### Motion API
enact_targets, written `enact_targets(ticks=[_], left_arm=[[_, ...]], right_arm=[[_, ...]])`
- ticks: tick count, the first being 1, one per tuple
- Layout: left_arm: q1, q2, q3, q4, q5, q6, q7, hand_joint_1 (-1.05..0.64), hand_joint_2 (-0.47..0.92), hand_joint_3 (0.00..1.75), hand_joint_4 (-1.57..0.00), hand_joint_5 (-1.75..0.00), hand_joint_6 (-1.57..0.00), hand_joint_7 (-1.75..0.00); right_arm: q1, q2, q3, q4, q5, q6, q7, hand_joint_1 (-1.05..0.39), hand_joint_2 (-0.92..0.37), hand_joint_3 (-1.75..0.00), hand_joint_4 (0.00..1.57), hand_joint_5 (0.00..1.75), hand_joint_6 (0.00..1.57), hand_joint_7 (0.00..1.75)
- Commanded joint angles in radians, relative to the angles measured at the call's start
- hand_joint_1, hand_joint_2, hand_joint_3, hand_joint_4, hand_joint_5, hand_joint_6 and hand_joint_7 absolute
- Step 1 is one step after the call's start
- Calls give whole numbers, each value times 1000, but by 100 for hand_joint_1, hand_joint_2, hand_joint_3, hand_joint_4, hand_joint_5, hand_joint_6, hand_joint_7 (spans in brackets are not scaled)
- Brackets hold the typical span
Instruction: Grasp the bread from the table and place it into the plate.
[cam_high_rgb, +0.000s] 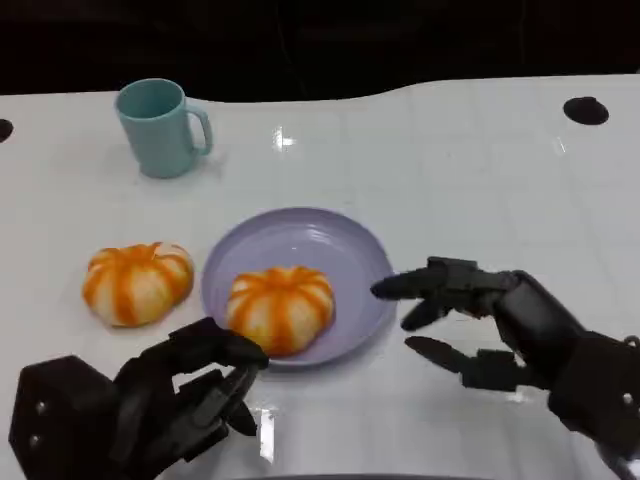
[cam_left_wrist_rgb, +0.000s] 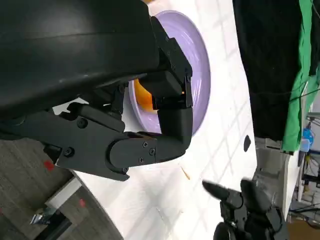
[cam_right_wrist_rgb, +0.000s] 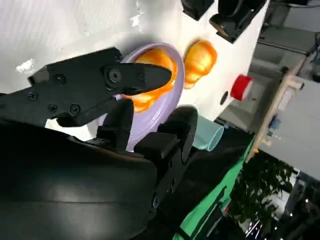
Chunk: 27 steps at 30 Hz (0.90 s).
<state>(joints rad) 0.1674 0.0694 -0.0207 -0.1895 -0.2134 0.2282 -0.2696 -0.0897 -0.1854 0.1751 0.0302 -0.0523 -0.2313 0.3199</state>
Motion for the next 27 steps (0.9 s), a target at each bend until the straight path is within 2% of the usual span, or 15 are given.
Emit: enact_targets(ticks=[1, 3, 9, 15, 20, 27], left_arm=[[5, 14, 11, 4, -3, -4, -3, -42, 92, 50, -62, -175, -65, -131], [4, 15, 11, 7, -2, -6, -3, -42, 92, 50, -62, -175, -65, -131], [1, 14, 14, 12, -6, -6, -4, -44, 92, 48, -63, -175, -66, -130], [-2, 15, 16, 15, -11, -5, -8, -44, 92, 47, -63, -175, -66, -129], [-3, 18, 18, 15, -12, -5, -9, -45, 92, 45, -63, -174, -67, -127], [-3, 21, 24, 18, -22, -3, -15, -44, 92, 45, -63, -174, -67, -126]], right_arm=[[61, -38, -30, -70, 20, 4, 20, -12, -55, -112, 52, 160, 64, 132], [84, -47, -37, -89, 21, -1, 26, -11, -53, -118, 55, 166, 67, 139], [155, -90, -51, -170, 9, 29, 40, -13, -50, -125, 60, 160, 72, 148], [224, -119, -70, -263, -29, 82, 26, -18, -54, -114, 60, 173, 69, 144], [278, -125, -84, -322, -42, 122, 22, -19, -58, -109, 78, 175, 68, 146], [319, -103, -97, -323, -56, 83, -26, -19, -59, -107, 81, 175, 67, 154]])
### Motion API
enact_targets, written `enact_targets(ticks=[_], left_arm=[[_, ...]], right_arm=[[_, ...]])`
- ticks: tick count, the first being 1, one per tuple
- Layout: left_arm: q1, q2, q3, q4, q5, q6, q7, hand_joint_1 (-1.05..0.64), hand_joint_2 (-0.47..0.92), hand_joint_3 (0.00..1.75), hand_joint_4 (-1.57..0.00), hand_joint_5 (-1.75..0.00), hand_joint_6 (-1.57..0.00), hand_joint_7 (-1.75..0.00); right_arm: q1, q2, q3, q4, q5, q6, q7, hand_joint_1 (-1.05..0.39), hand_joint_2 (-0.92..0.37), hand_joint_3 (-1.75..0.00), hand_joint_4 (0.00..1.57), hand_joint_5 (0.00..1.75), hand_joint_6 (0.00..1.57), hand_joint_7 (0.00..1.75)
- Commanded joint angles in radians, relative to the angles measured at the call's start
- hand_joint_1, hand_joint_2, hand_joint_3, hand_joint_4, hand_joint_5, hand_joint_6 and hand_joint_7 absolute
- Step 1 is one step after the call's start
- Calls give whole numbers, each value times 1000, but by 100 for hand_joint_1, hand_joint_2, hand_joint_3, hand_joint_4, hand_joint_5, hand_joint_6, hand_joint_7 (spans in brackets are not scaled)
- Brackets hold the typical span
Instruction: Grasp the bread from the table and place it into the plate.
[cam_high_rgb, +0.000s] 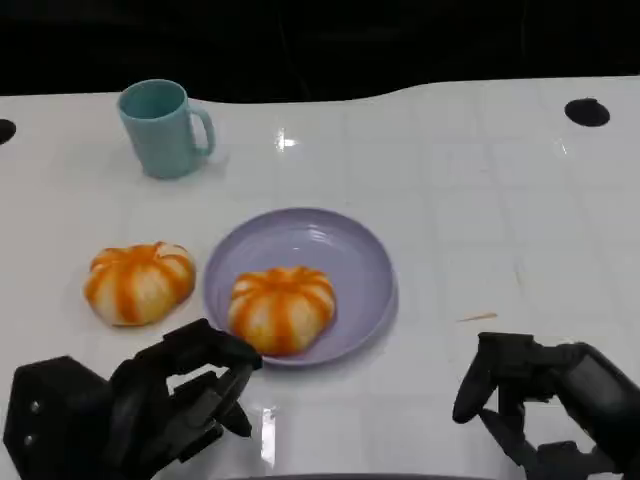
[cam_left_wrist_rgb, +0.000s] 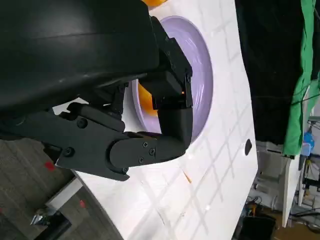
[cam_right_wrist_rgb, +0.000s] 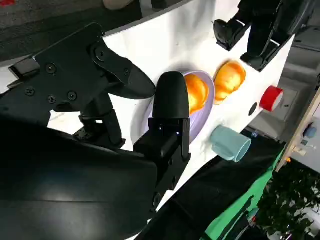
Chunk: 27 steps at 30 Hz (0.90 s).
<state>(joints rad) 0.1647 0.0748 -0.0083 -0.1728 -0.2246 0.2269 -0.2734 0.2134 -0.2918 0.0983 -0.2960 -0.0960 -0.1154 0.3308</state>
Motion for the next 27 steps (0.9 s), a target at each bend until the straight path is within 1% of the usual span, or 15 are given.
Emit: enact_targets(ticks=[1, 5, 9, 12, 17, 21, 27], left_arm=[[0, 18, 12, 1, -6, -5, -10, -44, 92, 46, -62, -174, -67, -126], [4, 22, 15, -6, -4, -2, -8, -43, 92, 46, -62, -174, -68, -126], [8, 28, 21, 0, -15, -12, -24, -43, 92, 47, -62, -173, -67, -126], [8, 32, 26, 8, -15, -22, -35, -43, 92, 47, -62, -173, -67, -126], [7, 38, 30, 19, -11, -35, -42, -43, 92, 46, -62, -173, -67, -126], [7, 37, 32, 22, -7, -38, -45, -43, 92, 45, -62, -173, -67, -126], [11, 33, 36, 21, -12, -39, -49, -43, 92, 44, -61, -174, -67, -126]], right_arm=[[15, 9, -20, 19, -20, -49, -51, -18, -59, -107, 83, 175, 67, 155], [5, 25, -17, 73, -23, -96, -77, -18, -58, -108, 87, 175, 67, 157], [-8, 25, -10, 116, -53, -133, -98, -19, -57, -109, 87, 175, 68, 157], [-17, 28, -8, 148, -62, -167, -111, -20, -54, -112, 87, 175, 70, 156], [-30, 28, -4, 183, -82, -200, -127, -20, -52, -117, 88, 175, 71, 157], [-40, 30, -2, 212, -84, -231, -140, -19, -46, -124, 90, 175, 74, 156], [-49, 29, 0, 238, -89, -262, -151, -19, -45, -125, 91, 175, 74, 155]])
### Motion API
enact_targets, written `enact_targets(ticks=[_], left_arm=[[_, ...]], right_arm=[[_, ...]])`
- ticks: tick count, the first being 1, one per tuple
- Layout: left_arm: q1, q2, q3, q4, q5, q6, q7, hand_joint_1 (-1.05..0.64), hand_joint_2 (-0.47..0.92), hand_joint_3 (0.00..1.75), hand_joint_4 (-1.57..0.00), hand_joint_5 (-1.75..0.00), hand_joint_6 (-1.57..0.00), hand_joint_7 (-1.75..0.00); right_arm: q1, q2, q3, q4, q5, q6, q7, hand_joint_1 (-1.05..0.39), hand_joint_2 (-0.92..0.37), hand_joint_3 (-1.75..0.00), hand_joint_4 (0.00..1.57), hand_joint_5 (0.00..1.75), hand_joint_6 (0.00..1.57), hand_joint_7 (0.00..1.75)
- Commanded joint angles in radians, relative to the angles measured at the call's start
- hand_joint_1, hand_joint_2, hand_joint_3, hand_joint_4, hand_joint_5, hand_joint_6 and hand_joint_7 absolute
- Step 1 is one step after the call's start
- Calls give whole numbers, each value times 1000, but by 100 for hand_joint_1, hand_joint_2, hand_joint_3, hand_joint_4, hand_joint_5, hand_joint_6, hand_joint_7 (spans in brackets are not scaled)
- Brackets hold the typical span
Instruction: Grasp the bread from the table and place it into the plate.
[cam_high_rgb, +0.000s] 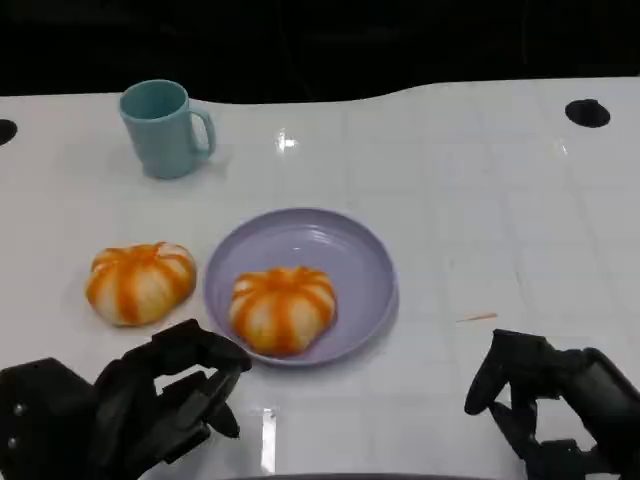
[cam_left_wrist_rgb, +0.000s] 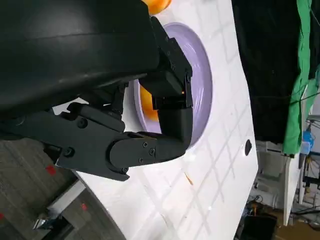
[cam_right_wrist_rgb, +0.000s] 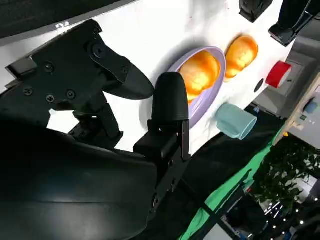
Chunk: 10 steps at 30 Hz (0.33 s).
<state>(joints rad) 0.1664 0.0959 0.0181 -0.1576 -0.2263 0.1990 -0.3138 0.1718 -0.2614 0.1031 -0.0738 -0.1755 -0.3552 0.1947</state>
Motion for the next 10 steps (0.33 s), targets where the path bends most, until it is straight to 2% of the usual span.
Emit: enact_targets(ticks=[1, 10], left_arm=[[11, 12, 10, 3, -12, -9, -9, -43, 92, 44, -61, -173, -67, -126], [29, 21, 18, -24, -21, 20, -4, -43, 92, 44, -63, -175, -67, -127]], right_arm=[[-8, -1, -4, 16, -12, -21, -17, -19, -45, -125, 92, 175, 74, 155], [-10, 1, 1, 27, -25, -36, -33, -17, -44, -126, 92, 175, 76, 154]])
